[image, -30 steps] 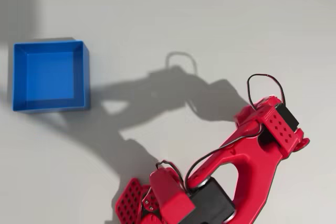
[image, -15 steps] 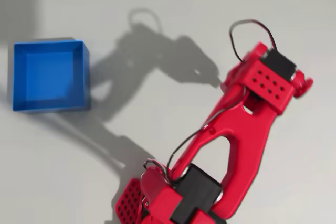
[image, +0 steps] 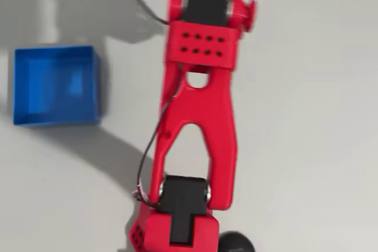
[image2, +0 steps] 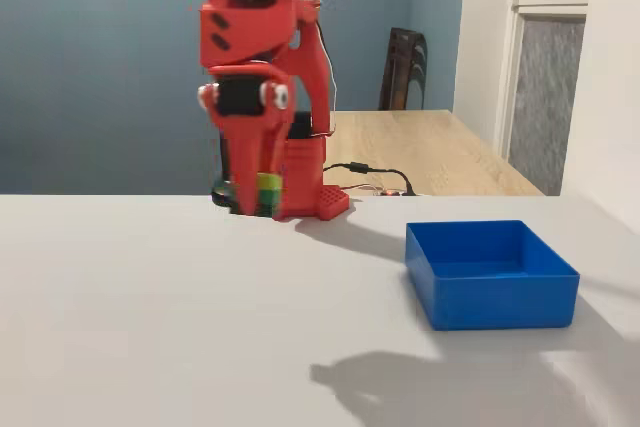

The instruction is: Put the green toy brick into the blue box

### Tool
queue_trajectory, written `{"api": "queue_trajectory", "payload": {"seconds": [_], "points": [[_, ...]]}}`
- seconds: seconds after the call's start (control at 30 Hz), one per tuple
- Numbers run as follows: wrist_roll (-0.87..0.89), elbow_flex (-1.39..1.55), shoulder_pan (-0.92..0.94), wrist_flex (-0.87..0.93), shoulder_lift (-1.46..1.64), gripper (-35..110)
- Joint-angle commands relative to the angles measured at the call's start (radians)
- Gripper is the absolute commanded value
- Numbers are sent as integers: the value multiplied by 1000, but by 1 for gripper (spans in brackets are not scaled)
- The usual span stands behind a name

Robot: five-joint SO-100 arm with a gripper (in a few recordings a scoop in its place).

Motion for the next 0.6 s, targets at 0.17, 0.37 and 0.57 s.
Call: {"api": "queue_trajectory", "payload": {"seconds": [0.17, 0.37, 0.57], "points": [[-21, -46, -307, 17, 44, 0], [-44, -23, -485, 17, 43, 0], [-49, -25, -621, 17, 31, 0]]}}
